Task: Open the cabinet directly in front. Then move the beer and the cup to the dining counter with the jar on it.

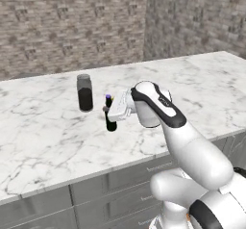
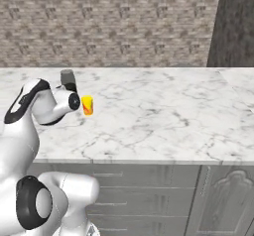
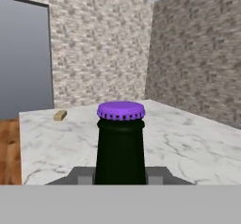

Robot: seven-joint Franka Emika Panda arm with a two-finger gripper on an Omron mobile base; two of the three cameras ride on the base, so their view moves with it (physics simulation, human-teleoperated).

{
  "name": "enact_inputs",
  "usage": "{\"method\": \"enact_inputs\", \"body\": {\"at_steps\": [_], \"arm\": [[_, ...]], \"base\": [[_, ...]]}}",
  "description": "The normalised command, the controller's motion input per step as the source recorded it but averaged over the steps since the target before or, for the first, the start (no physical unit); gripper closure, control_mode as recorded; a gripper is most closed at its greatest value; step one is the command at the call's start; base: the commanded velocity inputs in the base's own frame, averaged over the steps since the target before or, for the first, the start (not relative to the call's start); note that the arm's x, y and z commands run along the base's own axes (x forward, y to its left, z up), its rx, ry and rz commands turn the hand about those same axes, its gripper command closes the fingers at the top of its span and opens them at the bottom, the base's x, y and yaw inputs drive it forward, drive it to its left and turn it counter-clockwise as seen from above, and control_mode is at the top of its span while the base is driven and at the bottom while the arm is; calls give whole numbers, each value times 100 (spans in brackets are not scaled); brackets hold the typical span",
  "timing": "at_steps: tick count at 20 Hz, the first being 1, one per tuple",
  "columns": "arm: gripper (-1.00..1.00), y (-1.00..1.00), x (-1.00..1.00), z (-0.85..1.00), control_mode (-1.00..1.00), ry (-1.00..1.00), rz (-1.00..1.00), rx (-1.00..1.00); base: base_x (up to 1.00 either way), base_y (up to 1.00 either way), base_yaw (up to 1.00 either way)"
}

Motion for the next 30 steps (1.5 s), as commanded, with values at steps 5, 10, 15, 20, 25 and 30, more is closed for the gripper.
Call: {"method": "enact_inputs", "body": {"at_steps": [5,10,15,20,25,30], "arm": [[100,0,0,0,-100,0,0,0],[100,0,18,-8,-100,1,0,0],[100,0,46,-17,-100,0,0,0],[100,0,48,-14,-100,0,0,0],[100,0,19,-12,-100,-1,0,0],[100,0,1,-9,-100,-3,0,1]], "base": [[0,0,0],[0,0,0],[0,0,0],[0,0,0],[0,0,0],[0,0,0]]}}
